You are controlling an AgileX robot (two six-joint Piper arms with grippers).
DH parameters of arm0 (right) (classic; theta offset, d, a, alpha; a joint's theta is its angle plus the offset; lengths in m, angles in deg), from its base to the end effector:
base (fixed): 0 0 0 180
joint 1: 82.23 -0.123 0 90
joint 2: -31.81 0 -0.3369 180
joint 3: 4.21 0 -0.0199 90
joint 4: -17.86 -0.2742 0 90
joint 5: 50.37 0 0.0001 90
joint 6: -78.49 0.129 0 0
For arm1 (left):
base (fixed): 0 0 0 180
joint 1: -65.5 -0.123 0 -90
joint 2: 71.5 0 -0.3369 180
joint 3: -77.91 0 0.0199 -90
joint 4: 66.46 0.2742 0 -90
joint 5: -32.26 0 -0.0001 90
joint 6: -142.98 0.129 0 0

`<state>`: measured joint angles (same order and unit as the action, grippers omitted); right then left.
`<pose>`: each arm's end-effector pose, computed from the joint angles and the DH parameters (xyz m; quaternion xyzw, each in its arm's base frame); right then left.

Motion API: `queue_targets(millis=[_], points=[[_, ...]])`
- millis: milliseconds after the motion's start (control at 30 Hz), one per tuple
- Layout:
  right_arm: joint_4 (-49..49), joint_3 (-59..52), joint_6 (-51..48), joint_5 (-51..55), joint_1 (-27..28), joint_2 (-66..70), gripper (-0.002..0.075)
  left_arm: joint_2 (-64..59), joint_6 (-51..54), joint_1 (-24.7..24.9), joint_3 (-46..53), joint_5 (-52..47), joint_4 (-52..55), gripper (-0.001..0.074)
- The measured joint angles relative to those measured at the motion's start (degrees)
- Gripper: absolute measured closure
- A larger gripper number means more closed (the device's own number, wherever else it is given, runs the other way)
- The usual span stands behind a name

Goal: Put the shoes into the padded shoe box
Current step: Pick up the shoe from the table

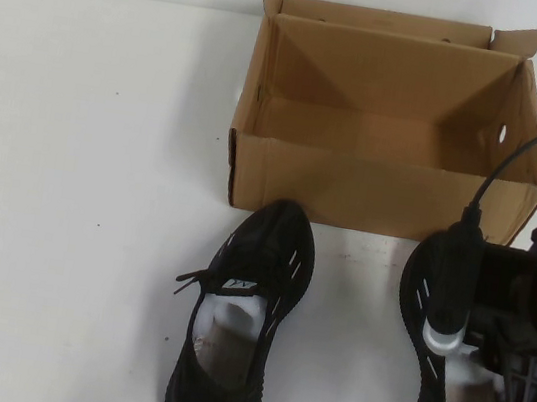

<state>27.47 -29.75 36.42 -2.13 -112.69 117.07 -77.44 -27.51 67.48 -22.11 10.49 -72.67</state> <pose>0.2513 0.1291 0.2607 -0.6147 0.7643 -0.0896 0.1731 0.0596 -0.0073 0.1582 0.0521 0.8051 -0.0071 0.5908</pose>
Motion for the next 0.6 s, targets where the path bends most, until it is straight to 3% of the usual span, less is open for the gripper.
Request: queue_targets(millis=[233, 600], points=[[0.74, 0.00, -0.11, -0.13, 0.35, 0.83, 0.0441, 0.00, 0.00, 0.00, 0.00, 0.00, 0.00, 0.0738], [0.72, 0.00, -0.11, -0.55, 0.79, 2.26, 0.0449, 0.00, 0.00, 0.00, 0.00, 0.00, 0.00, 0.0738]])
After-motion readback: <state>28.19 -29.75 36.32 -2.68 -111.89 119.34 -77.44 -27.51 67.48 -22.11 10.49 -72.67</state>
